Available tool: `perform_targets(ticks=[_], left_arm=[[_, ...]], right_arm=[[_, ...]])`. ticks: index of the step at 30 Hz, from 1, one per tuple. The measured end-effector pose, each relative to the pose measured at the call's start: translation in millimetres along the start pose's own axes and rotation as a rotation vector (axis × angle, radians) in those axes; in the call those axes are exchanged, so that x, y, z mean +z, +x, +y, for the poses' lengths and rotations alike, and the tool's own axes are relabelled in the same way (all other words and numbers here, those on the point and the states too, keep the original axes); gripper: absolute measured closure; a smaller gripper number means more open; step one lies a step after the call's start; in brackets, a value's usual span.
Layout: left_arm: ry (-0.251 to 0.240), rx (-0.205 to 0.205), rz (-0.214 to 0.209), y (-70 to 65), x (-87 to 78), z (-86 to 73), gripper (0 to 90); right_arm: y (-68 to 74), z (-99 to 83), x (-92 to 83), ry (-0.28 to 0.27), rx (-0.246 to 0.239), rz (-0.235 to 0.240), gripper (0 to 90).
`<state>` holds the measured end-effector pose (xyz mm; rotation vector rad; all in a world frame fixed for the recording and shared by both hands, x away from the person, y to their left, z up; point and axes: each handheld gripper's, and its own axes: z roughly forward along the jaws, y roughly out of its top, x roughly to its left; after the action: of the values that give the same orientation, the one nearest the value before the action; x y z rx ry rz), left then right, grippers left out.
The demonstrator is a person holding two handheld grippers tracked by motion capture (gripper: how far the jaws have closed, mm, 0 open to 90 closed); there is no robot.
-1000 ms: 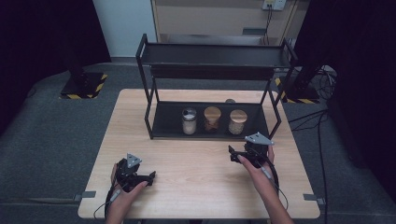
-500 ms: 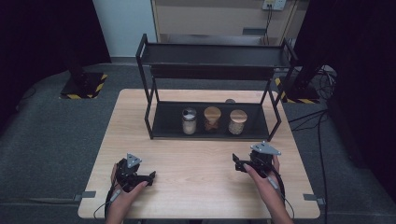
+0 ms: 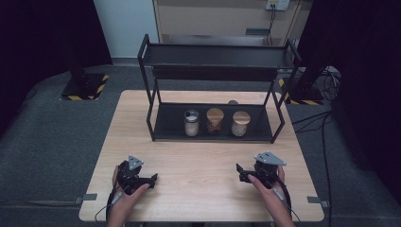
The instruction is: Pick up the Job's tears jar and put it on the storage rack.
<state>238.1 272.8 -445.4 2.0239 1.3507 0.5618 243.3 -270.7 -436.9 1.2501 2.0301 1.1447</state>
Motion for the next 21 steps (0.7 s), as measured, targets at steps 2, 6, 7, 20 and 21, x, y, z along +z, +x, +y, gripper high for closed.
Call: perform_targets(ticks=[2, 6, 7, 20, 21], left_arm=[[0.000, 0.000, 0.000, 0.0, 0.0, 0.0, 0.0], [0.000, 0.000, 0.000, 0.0, 0.0, 0.0, 0.0], [0.000, 0.000, 0.000, 0.0, 0.0, 0.0, 0.0], [0.000, 0.000, 0.000, 0.0, 0.0, 0.1, 0.0], [0.000, 0.000, 0.000, 0.1, 0.0, 0.1, 0.0]], right_arm=[[0.5, -0.5, -0.6, 0.001, 0.000, 0.003, 1.8], [2.9, -3.0, -2.8, 0.001, -0.007, 0.013, 1.8], [3.8, -3.6, -3.1, 0.000, -0.008, 0.015, 1.8], [17.4, -5.8, -1.0, 0.013, -0.055, 0.048, 1.8], [18.3, -5.7, -0.7, 0.015, -0.058, 0.050, 1.8]])
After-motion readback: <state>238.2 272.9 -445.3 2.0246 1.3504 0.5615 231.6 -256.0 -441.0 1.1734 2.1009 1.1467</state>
